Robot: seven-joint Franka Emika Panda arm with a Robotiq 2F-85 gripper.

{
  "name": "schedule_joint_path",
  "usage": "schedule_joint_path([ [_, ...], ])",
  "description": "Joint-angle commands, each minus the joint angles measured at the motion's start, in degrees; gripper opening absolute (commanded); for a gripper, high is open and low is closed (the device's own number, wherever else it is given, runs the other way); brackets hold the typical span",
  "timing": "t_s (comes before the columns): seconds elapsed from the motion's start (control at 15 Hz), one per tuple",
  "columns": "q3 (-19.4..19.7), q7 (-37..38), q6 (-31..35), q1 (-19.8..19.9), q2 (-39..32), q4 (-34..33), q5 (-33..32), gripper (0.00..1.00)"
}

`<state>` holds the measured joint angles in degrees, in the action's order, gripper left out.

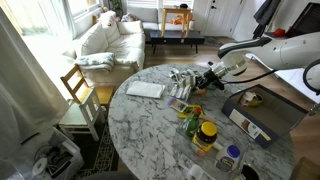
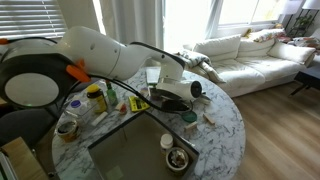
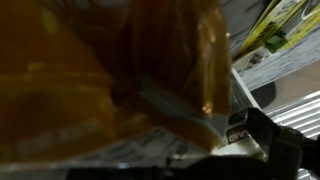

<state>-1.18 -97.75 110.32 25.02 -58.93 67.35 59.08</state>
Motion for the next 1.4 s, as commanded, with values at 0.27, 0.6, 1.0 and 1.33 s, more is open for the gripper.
schedule_joint_path([
  [0.27, 1.87, 0.98, -0.65, -0.74, 2.83, 1.42, -2.52, 1.0],
  [0.6, 3.34, 5.08, 1.52, -2.5, 7.78, 3.79, -4.29, 1.0],
  [1.0, 4.96, 12.2, 7.01, -4.46, 13.7, 7.05, -3.65, 1.0],
  [1.33, 2.71, 13.83, 10.68, -3.39, 12.72, 4.6, -0.32, 1.0],
])
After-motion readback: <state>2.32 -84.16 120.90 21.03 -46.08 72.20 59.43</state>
